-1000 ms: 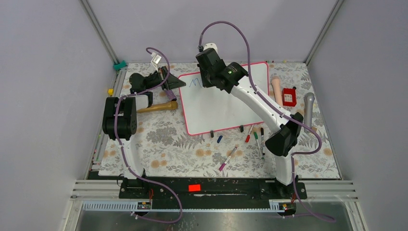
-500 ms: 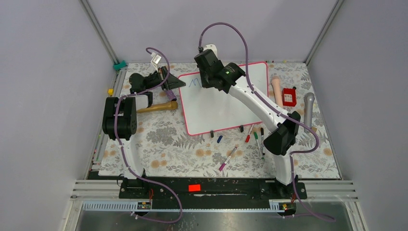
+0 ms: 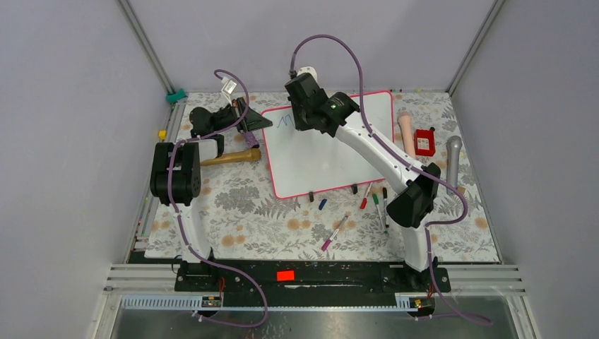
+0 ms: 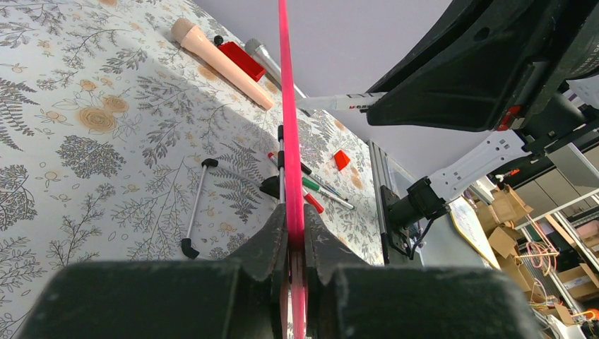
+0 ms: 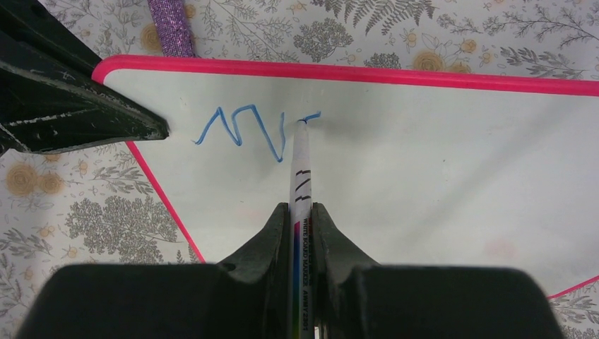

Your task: Write a sentence on the whiteboard

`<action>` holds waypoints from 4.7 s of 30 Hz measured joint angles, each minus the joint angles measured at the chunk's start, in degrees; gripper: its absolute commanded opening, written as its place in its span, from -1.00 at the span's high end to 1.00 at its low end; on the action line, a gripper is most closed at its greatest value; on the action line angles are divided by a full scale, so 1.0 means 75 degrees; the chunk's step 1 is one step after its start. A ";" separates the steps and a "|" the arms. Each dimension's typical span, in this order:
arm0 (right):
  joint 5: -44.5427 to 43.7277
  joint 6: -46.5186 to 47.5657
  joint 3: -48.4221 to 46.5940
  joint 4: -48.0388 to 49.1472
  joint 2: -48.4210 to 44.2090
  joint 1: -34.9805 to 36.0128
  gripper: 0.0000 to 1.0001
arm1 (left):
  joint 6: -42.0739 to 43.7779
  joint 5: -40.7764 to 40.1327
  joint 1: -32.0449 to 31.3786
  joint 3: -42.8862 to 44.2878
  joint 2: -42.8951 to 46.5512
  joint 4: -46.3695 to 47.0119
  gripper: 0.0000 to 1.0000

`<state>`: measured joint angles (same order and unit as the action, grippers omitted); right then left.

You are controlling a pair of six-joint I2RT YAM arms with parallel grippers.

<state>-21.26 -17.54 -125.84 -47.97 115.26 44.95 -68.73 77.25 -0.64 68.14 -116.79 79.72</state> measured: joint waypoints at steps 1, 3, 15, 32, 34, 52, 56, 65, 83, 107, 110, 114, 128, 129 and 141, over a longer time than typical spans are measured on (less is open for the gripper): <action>0.0017 0.0003 0.0000 -0.0020 0.0003 0.0000 1.00 | 0.0000 0.0003 0.0000 0.0000 0.0000 0.0000 1.00; 0.0099 0.0026 0.0000 -0.0067 0.0015 0.0000 1.00 | 0.0000 0.0003 0.0000 0.0000 0.0000 0.0003 1.00; -0.0087 0.0119 -0.0134 -0.0816 0.0184 0.0003 1.00 | 0.0003 -0.0006 0.0009 0.0000 -0.0009 -0.0041 1.00; -0.0399 0.0125 -0.0950 -0.1055 0.0507 -0.0085 1.00 | 0.0003 -0.0006 0.0009 0.0000 -0.0009 -0.0041 1.00; -0.0376 0.0105 -0.1070 -0.1040 0.0542 -0.0096 1.00 | 0.0003 -0.0006 0.0009 0.0000 -0.0009 -0.0041 1.00; 0.0656 0.0157 -0.1157 -0.0781 0.0589 -0.0152 1.00 | 0.0000 -0.0003 0.0012 0.0000 -0.0012 -0.0038 1.00; 0.0953 0.0315 -0.1096 -0.0702 0.0530 -0.0160 1.00 | -0.0003 0.0000 0.0009 0.0000 -0.0012 -0.0015 1.00; 0.1192 0.0644 0.0688 -0.0219 -0.1265 -0.0358 1.00 | -0.0041 0.0020 0.0006 0.0000 -0.0012 0.0082 1.00; 0.1174 0.0764 0.3284 0.1355 -0.3019 -0.0787 1.00 | -0.0111 0.0108 0.0070 0.0023 -0.0012 0.0108 1.00; 0.1390 0.0711 0.3150 0.2180 -0.2567 -0.0787 1.00 | -0.0221 0.0137 -0.0006 0.0181 -0.0079 0.0137 1.00; 0.1402 0.0717 0.3002 0.2022 -0.2363 -0.0787 1.00 | -0.0251 0.0149 -0.0052 0.0213 -0.0096 0.0134 1.00; 0.1387 0.0711 0.2754 0.1676 -0.2142 -0.0787 1.00 | -0.0309 0.0201 -0.0117 0.0213 -0.0108 0.0134 1.00; 0.1314 0.0708 0.2229 0.1067 -0.1775 -0.0787 1.00 | -0.0466 0.0262 -0.0163 0.0216 -0.0192 0.0160 1.00; 0.1326 0.0705 0.2232 0.1046 -0.1775 -0.0787 1.00 | -0.0472 0.0259 -0.0163 0.0216 -0.0192 0.0163 1.00; 0.1169 0.0647 0.2407 0.0921 -0.1868 -0.0787 1.00 | -0.0490 0.0259 -0.0163 0.0216 -0.0195 0.0189 1.00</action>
<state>-12.49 -12.69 -107.79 -41.06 101.25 39.05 -72.40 79.20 -1.87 69.76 -118.26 81.14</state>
